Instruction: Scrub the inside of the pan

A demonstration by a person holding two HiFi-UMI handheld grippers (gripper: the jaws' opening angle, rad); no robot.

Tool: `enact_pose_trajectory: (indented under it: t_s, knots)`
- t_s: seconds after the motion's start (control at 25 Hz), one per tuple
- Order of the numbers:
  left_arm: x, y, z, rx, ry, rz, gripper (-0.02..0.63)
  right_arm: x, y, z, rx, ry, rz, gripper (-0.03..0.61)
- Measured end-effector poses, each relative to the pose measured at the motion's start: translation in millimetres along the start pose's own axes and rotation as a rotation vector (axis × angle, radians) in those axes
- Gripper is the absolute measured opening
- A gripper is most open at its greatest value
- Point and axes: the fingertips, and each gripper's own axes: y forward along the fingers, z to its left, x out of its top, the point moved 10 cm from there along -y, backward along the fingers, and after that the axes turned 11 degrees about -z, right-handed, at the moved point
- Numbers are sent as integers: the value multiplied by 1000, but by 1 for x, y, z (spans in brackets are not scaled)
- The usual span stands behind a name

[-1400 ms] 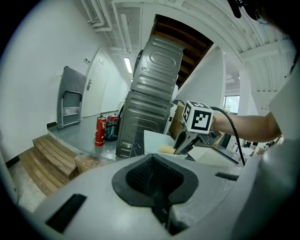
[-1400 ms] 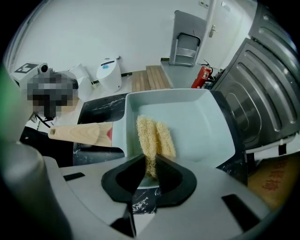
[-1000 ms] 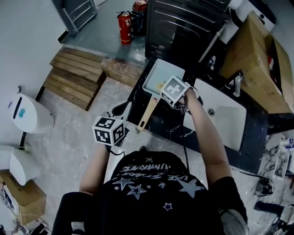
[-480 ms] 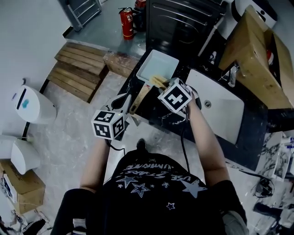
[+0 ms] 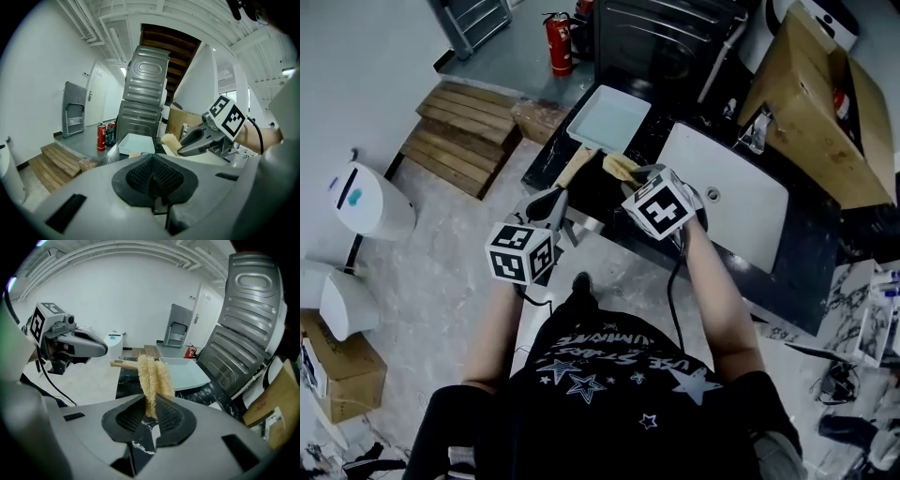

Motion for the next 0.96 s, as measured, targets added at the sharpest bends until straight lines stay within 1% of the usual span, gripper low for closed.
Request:
enact_pose_trajectory:
  t_s: [0.28,0.6,0.96]
  knots:
    - [-19,-23,-45,2,-1,12,8,-42,-41,33,12,50,-2,64]
    - [-39,-58,-94,-21,8,47,8,-85,-90,69,3,93,-9,64]
    - [-54,-84,-143,-55,17,55,8,-120,-133,97,-12,146,-34,64]
